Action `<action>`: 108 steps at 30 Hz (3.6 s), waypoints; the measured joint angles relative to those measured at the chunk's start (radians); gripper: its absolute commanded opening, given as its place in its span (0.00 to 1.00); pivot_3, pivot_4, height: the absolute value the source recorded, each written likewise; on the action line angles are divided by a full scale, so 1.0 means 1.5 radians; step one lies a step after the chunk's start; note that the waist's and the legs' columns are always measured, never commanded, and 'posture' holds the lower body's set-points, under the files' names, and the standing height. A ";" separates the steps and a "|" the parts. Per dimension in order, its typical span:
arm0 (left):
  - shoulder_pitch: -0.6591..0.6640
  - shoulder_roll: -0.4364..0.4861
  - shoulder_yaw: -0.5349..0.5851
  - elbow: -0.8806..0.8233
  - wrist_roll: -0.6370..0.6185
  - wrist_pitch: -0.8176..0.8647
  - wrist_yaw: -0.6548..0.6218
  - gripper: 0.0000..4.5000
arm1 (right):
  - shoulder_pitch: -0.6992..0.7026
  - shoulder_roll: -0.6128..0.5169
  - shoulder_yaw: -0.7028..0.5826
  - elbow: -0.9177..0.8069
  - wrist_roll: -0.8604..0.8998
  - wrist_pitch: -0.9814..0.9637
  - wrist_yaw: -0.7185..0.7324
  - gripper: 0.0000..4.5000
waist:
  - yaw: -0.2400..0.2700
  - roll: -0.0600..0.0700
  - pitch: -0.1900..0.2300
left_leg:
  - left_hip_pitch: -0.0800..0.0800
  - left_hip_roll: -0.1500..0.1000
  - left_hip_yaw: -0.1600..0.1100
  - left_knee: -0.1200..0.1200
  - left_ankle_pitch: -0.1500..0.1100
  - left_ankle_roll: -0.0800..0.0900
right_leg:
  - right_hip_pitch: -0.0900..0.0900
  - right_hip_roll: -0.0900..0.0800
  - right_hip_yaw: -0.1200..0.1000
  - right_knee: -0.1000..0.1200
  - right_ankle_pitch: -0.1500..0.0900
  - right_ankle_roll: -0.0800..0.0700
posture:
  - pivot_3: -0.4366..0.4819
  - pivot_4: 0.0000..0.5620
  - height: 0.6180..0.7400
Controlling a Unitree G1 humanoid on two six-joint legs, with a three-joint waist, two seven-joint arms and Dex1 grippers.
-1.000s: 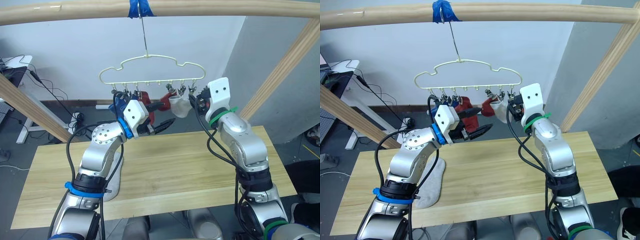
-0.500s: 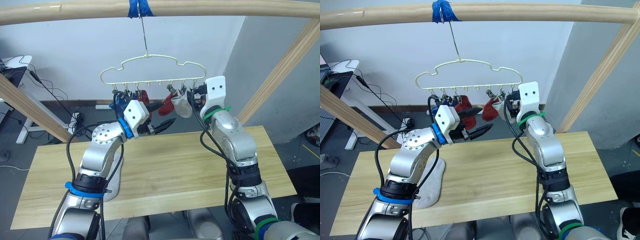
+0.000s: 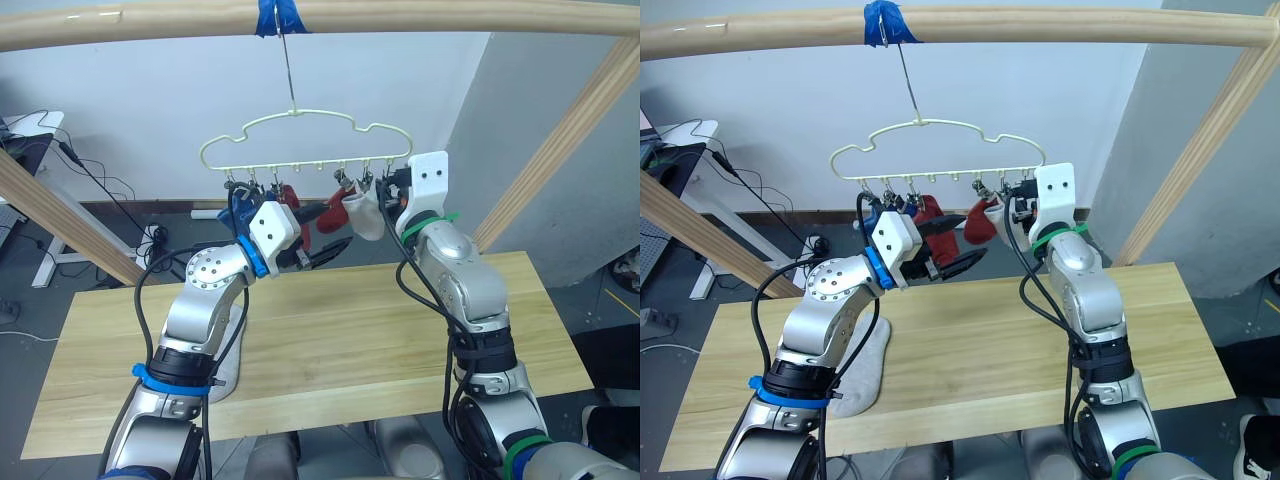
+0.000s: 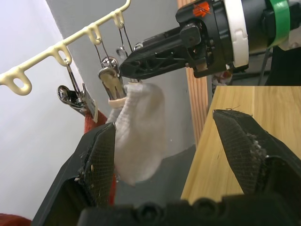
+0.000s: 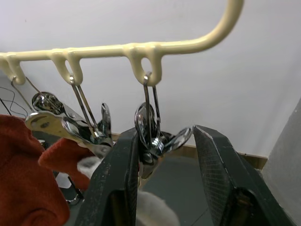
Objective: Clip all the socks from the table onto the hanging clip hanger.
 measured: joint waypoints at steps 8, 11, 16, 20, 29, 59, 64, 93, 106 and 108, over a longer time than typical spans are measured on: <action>0.002 0.000 0.000 0.001 0.004 -0.002 -0.001 0.82 | -0.017 0.015 -0.001 0.026 0.001 -0.020 0.001 0.41 | 0.000 0.000 0.000 | 0.000 0.000 0.000 0.000 0.000 0.000 | 0.000 0.000 0.000 0.000 0.000 0.000 | 0.25 0.36 0.91; 0.002 0.000 0.000 0.004 0.005 -0.004 -0.001 0.82 | -0.019 0.021 -0.002 0.028 0.001 -0.023 0.000 0.41 | 0.000 0.000 0.000 | 0.000 0.000 0.000 0.000 0.000 0.000 | 0.000 0.000 0.000 0.000 0.000 0.000 | 0.25 0.36 0.91; 0.002 0.000 0.000 0.012 0.005 -0.012 -0.002 0.82 | -0.019 0.025 -0.002 0.031 0.001 -0.024 0.000 0.41 | 0.000 0.000 0.000 | 0.000 0.000 0.000 0.000 0.000 0.000 | 0.000 0.000 0.000 0.000 0.000 0.000 | 0.25 0.35 0.91; 0.003 0.000 -0.001 0.019 0.006 -0.013 -0.002 0.82 | -0.019 0.028 -0.001 0.033 0.001 -0.025 0.001 0.41 | 0.000 0.000 0.000 | 0.000 0.000 0.000 0.000 0.000 0.000 | 0.000 0.000 0.000 0.000 0.000 0.000 | 0.25 0.35 0.91; 0.003 0.000 -0.004 0.020 0.008 -0.013 -0.002 0.82 | -0.019 0.039 -0.001 0.039 0.000 -0.033 -0.009 0.41 | -0.001 0.000 0.000 | 0.000 0.000 0.000 0.000 0.000 0.000 | 0.000 0.000 0.000 0.000 0.000 0.000 | 0.25 0.35 0.91; 0.004 0.000 -0.013 0.021 0.013 -0.018 -0.004 0.82 | 0.015 0.041 -0.031 -0.009 0.005 -0.022 -0.046 0.41 | -0.002 0.000 0.000 | 0.000 0.000 0.000 0.000 0.000 0.000 | 0.000 0.000 0.000 0.001 0.000 0.000 | 0.23 0.36 0.91; 0.004 0.000 -0.015 0.022 0.013 -0.022 -0.004 0.82 | 0.015 0.047 -0.032 -0.009 0.017 -0.022 -0.038 0.41 | -0.002 0.000 0.000 | 0.000 0.000 0.000 0.000 0.000 0.000 | 0.000 0.000 0.000 0.001 0.000 0.000 | 0.23 0.36 0.91; 0.036 0.003 -0.018 0.024 0.019 -0.029 -0.002 0.82 | 0.012 0.049 -0.040 -0.009 0.047 -0.026 -0.018 0.03 | -0.002 0.000 0.000 | 0.000 0.000 0.000 0.000 0.000 0.000 | 0.000 0.000 0.000 0.001 0.000 0.000 | 0.24 0.35 0.91; 0.038 0.006 -0.017 0.024 0.019 -0.029 -0.001 0.82 | 0.012 0.038 -0.031 -0.009 0.045 -0.026 -0.017 0.55 | -0.002 0.000 0.000 | 0.000 0.000 0.000 0.000 0.000 0.000 | 0.000 0.000 0.000 0.001 0.000 0.000 | 0.24 0.35 0.91; 0.038 0.006 -0.017 0.024 0.019 -0.029 -0.001 0.82 | 0.012 0.035 -0.030 -0.009 0.044 -0.026 -0.017 0.55 | -0.002 0.000 0.000 | 0.000 0.000 0.000 0.000 0.000 0.000 | 0.000 0.000 0.000 0.001 0.000 0.000 | 0.24 0.35 0.91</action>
